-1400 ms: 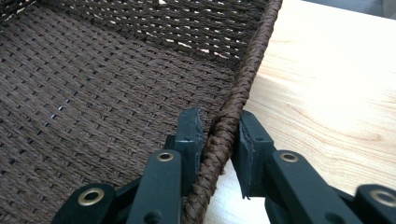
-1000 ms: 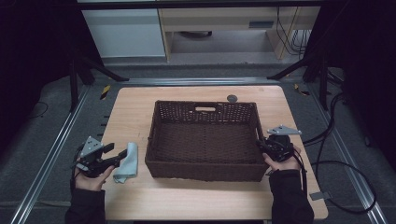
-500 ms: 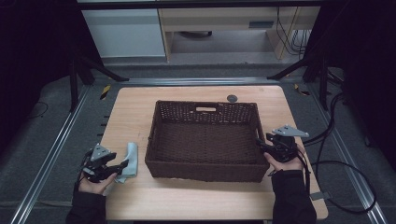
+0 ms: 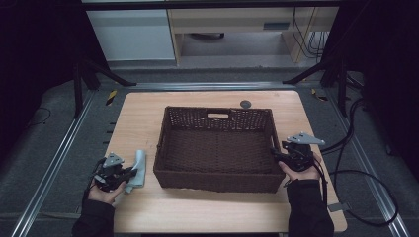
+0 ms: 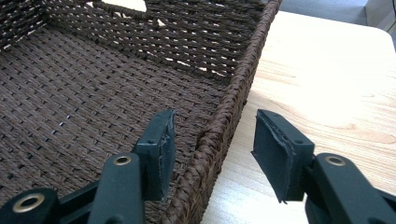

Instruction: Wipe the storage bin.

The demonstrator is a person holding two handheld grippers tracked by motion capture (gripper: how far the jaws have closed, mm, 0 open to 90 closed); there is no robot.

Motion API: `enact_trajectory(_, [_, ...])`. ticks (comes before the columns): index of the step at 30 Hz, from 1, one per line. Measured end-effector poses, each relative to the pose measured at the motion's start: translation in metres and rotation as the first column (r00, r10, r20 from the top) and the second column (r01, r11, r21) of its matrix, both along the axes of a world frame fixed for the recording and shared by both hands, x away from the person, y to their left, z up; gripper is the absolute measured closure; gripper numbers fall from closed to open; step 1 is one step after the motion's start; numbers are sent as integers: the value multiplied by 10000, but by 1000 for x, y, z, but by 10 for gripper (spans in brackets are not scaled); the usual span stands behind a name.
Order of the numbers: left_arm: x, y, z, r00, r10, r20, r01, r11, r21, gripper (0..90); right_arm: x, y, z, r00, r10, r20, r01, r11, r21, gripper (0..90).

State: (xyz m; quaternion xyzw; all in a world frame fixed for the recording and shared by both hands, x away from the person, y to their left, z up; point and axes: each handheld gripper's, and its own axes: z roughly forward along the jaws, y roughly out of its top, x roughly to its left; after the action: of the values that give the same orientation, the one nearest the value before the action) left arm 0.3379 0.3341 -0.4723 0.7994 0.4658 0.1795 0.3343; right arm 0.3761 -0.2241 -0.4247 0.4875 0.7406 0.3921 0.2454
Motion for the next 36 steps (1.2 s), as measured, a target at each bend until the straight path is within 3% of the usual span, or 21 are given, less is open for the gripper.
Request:
enact_trajectory(9, [6,-1,21,9968,133,785,-89,9984,-563,813,2,1,4,9999,112,-2,-112,9999,96,509])
enact_trajectory(15, [11,-5,37,9944,107,1048,-39,9979,-647,813,1,3,12,9997,170,181,-174,9996,227,500])
enact_trajectory(17, [15,-8,49,9912,90,1317,-12,9982,-593,814,3,3,10,9999,127,94,-127,9999,6,514])
enact_trajectory(22, [30,-13,65,9870,231,1591,-77,9953,-969,817,4,0,6,9998,61,-170,-62,10000,-58,562])
enact_trajectory(27, [45,-23,67,9866,188,1622,-57,9967,-809,819,7,4,2,9984,59,-563,-80,9993,-368,601])
enact_trajectory(30, [53,-26,63,9874,168,1574,-40,9967,-811,820,10,4,-1,9958,138,-908,-163,9995,-269,637])
enact_trajectory(32, [58,-26,61,9887,134,1491,-13,9967,-810,822,11,3,-1,9948,269,-986,-280,9996,-94,663])
enact_trajectory(36, [62,-24,58,9899,57,1414,52,9971,-764,825,13,4,-1,9944,307,-1009,-327,9993,-185,694])
